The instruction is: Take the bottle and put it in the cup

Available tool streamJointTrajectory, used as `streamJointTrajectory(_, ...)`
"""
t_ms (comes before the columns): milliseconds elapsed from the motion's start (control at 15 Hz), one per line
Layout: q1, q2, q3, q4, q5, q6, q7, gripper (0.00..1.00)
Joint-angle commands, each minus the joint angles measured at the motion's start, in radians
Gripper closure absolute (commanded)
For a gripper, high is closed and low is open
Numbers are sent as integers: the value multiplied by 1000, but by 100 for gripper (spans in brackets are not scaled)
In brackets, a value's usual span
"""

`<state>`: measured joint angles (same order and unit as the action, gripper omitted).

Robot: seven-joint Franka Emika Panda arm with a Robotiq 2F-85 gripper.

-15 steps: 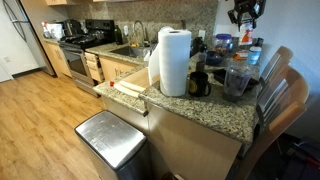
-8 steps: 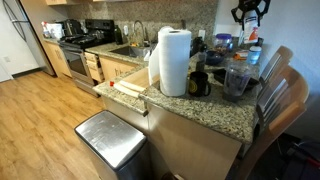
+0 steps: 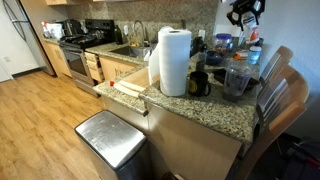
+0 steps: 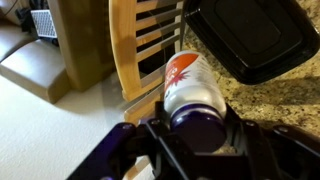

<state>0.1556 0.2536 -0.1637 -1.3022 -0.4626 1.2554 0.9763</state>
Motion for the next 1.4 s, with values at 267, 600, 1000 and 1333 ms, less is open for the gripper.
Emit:
streamJointTrajectory(267,-4,-30,64,-84,-57,-1,205,69)
streamJointTrajectory(600,-75,-78,74,-45,89,25,49,69)
streamJointTrajectory(1000,-95,-112,59,-36,294,22,-166,69)
streamJointTrajectory(1333,-85,-94,70,-109,439,24,-314,69)
